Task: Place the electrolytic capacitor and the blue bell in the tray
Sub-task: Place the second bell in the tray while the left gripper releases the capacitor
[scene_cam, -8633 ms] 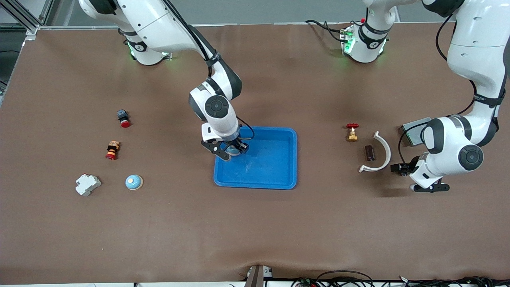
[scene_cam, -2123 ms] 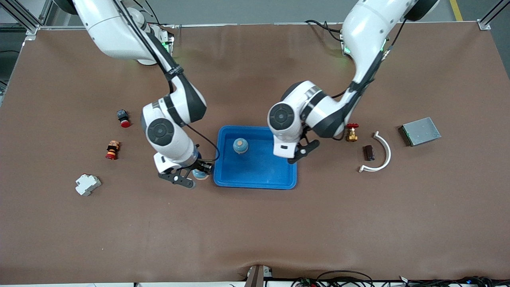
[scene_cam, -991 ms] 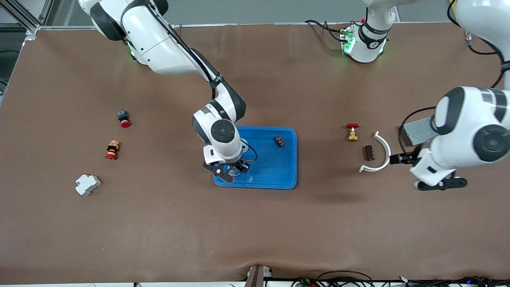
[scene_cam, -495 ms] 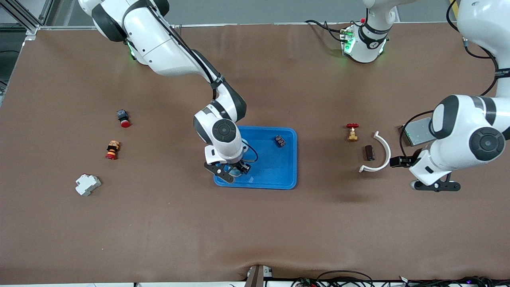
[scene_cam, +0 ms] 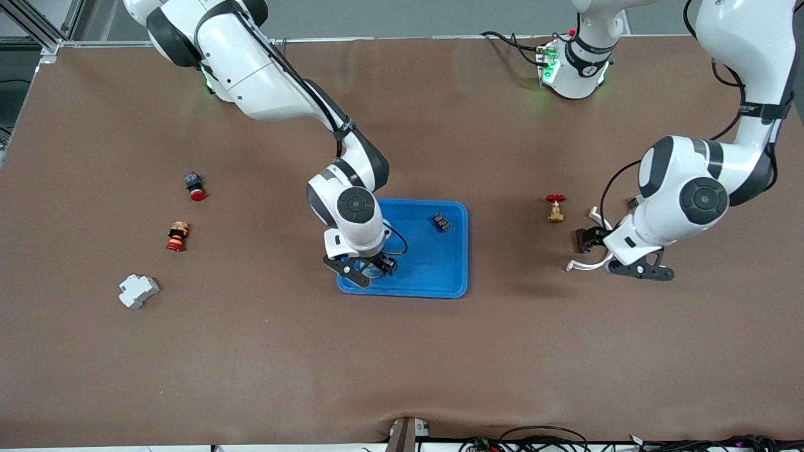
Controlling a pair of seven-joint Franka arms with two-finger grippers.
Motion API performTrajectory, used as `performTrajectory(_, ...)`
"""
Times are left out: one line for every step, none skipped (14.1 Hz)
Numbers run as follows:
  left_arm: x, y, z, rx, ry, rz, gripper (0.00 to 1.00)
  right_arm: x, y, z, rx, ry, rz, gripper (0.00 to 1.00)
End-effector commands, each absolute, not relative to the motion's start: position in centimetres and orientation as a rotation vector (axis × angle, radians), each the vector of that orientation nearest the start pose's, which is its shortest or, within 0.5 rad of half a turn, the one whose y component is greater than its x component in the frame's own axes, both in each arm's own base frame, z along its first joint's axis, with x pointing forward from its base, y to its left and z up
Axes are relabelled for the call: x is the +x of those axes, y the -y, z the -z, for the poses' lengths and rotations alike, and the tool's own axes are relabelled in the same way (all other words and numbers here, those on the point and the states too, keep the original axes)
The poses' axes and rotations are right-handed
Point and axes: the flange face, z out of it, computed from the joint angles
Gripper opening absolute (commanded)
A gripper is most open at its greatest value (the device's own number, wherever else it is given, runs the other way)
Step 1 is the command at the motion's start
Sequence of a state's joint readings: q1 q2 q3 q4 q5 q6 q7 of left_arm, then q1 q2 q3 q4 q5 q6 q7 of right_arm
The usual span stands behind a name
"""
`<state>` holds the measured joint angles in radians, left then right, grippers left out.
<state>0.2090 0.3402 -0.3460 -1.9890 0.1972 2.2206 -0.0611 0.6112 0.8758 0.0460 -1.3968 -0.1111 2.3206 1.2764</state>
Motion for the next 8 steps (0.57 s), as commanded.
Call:
performTrajectory(56.7,7.2,-28.3,-3.090,-0.300,-0.082,1.00,59.2,-44.4,-19.0,-3.014,-0.867,0.144,1.00)
performTrajectory(56.4,7.3,-27.9,-3.093,-0.293,-0.079,1.00,59.8,-43.9,-20.2,-3.003,-0.883,0.147,1.00)
performTrajectory(56.2,7.2,-27.3,-3.096,-0.284,-0.088,1.00,60.2,-43.0,-20.9,-3.027,-0.886,0.125,1.00)
performTrajectory(56.2,7.3,-27.1,-3.098,-0.270,-0.095,1.00,60.3,-42.6,-21.4,-3.071,-0.856,0.086,1.00)
performTrajectory(56.1,7.3,-26.7,-3.103,-0.227,-0.106,1.00,60.8,-42.4,-22.6,-3.097,-0.822,0.063,1.00)
performTrajectory(56.1,7.3,-26.1,-3.108,-0.175,-0.121,1.00,61.6,-41.6,-23.6,-3.118,-0.813,0.035,1.00)
performTrajectory(56.1,7.4,-25.6,-3.114,-0.154,-0.121,1.00,62.3,-40.7,-24.2,-3.128,-0.805,0.013,1.00)
performTrajectory(56.2,7.4,-25.2,-3.119,-0.148,-0.114,1.00,63.0,-39.6,-24.9,-3.131,-0.774,-0.026,1.00)
